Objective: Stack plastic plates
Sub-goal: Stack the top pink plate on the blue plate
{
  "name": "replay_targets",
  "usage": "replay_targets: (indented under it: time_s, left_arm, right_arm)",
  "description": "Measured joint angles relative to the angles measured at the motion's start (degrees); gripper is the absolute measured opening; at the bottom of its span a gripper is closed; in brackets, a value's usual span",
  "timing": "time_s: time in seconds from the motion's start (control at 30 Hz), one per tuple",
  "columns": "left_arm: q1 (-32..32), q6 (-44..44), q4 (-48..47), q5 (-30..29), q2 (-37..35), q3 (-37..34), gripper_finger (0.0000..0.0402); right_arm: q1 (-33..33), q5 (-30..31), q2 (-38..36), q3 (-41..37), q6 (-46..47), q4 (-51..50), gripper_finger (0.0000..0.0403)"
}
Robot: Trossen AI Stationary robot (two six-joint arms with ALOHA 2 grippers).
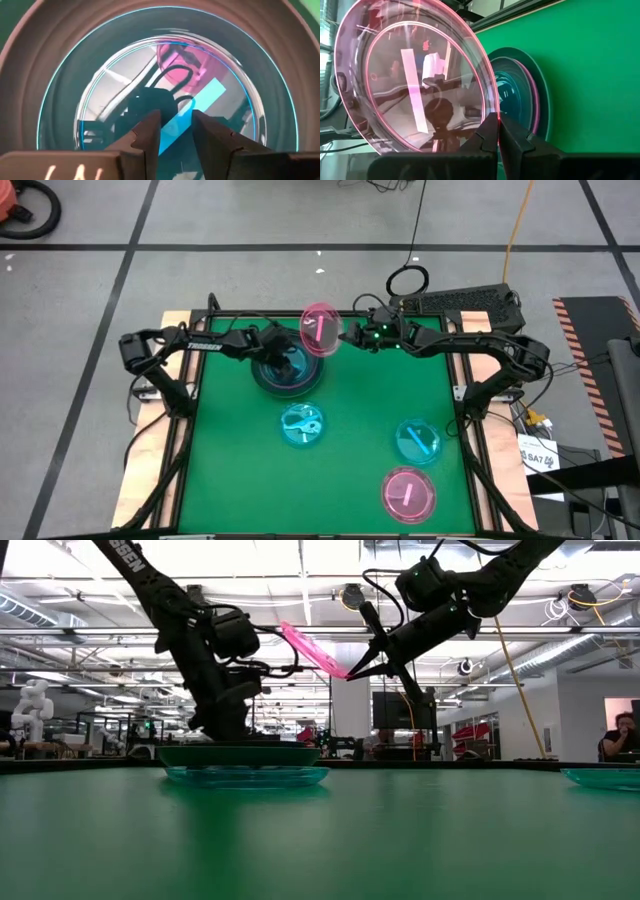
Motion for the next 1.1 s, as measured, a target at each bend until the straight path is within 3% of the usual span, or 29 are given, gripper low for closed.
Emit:
replay_targets:
  time_s: [0.1, 0.47, 0.6, 0.87, 0.97, 1.1]
  left_arm:
    - [0.0, -0.3, -3.8, 0.0, 0.3, 2.4, 0.0118]
    - [0.7, 2.3, -31.7, -0.6, -1.6, 18.8, 0.0117]
    - [4.5, 2.6, -37.5, -2.0, -6.1, 17.9, 0.0117]
    - [15.1, 3.6, -39.2, -1.7, -16.6, 13.7, 0.0117]
    - [17.0, 4.0, -38.8, -1.5, -19.6, 13.6, 0.0117]
    - [17.3, 4.5, -37.7, -1.5, -23.0, 13.6, 0.0117]
  right_arm:
    - [0.0, 0.0, 0.0, 0.0, 0.0, 0.0, 0.0]
    - [2.4, 3.4, 1.4, 0.0, 5.0, 0.0, 0.0]
    - [3.2, 5.2, 1.7, 0.0, 5.6, 3.5, 0.0]
    - [3.5, 8.4, 2.9, 0.0, 6.7, 3.9, 0.0]
    - [4.5, 8.4, 5.8, 0.6, 9.6, 4.6, 0.0]
    - [6.2, 4.5, 12.0, 7.3, 9.0, 5.2, 0.0]
